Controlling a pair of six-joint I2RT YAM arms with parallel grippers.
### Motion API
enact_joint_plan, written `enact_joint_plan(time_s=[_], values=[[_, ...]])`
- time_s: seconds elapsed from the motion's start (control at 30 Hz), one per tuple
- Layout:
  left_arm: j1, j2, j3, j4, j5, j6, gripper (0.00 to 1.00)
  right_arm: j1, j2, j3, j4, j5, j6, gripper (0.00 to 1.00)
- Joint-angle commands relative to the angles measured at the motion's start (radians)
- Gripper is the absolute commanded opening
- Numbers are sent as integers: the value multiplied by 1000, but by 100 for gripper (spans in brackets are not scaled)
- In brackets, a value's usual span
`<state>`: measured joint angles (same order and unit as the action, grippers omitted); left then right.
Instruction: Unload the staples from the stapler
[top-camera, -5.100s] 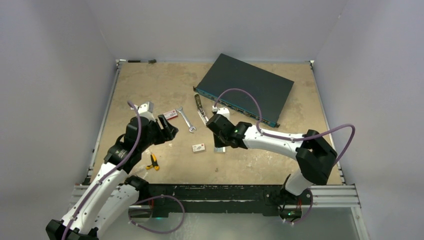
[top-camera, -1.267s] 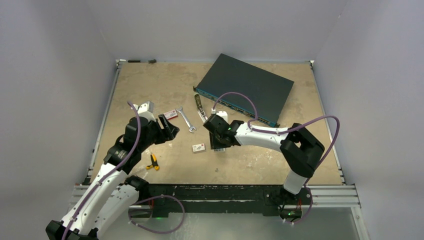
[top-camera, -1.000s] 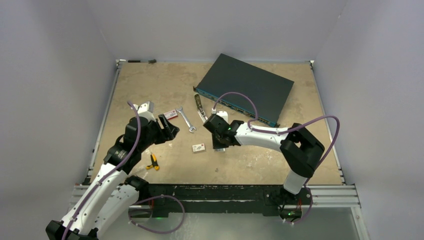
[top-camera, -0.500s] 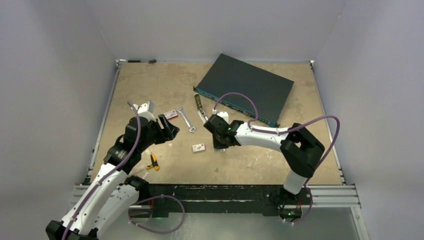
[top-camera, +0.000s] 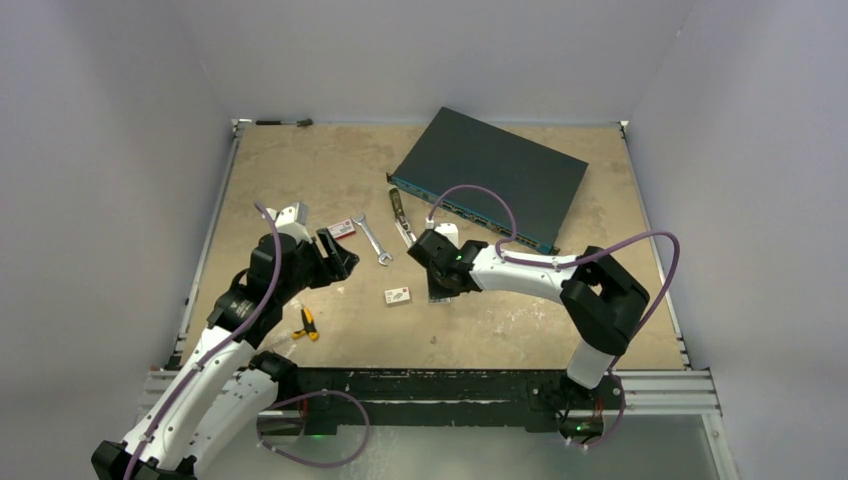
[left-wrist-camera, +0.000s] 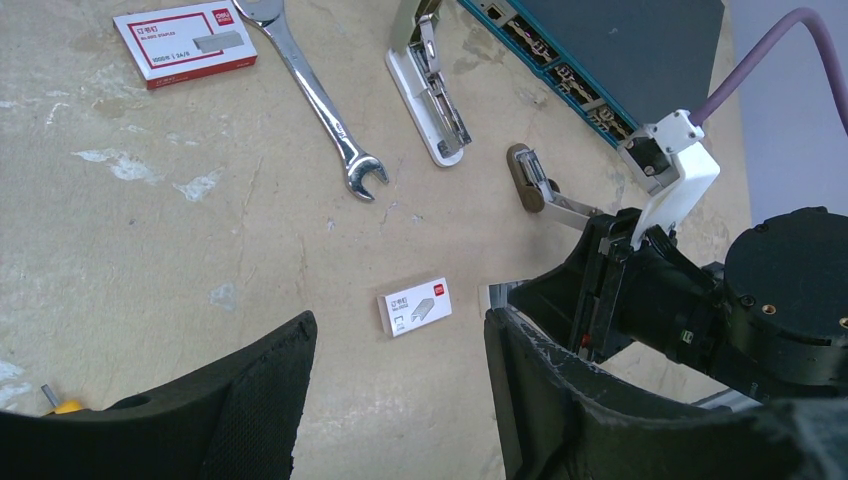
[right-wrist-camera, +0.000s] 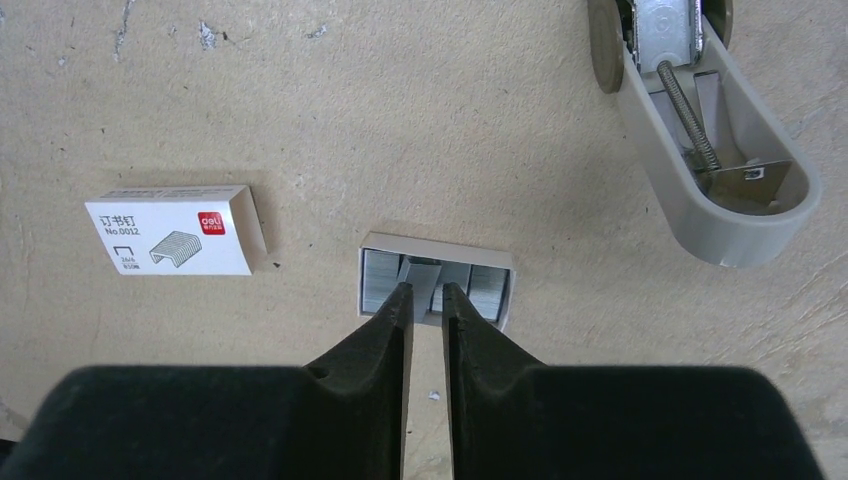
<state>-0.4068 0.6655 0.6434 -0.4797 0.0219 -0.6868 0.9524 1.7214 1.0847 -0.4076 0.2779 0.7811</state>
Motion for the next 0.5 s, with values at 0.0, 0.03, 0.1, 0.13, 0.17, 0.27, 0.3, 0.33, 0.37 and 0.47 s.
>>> enact_joint_plan(time_s=[0.0,0.03,0.1,0.13,0.17,0.27,0.3,0.33,0.37,0.47], values=[[5,-3,-4,33,10,16,61,-5,0,11,-31,40,-3,18],[5,-3,-4,32,10,16,61,-5,0,12,-31,40,-3,18],[5,-2,-3,33,10,16,61,-6,-1,12,-33,42,-3,17],[5,-1,-3,33,10,16,61,-5,-5,13,-33,45,-3,18],[5,-2,-3,33,10,16,61,-4,-7,15,-33,49,-3,18],[5,-1,-4,33,9,16,61,-6,-21,21,-30,52,-1,20],[5,-2,-3,33,9,16,61,-5,-27,21,-26,51,-1,20],[5,-3,-4,34,9,16,61,-4,-33,22,-21,46,0,21],[5,-1,-4,35,9,16,61,-4,-37,23,-16,41,1,23],[5,0,-4,34,9,16,61,-4,-37,24,-1,21,-1,25]])
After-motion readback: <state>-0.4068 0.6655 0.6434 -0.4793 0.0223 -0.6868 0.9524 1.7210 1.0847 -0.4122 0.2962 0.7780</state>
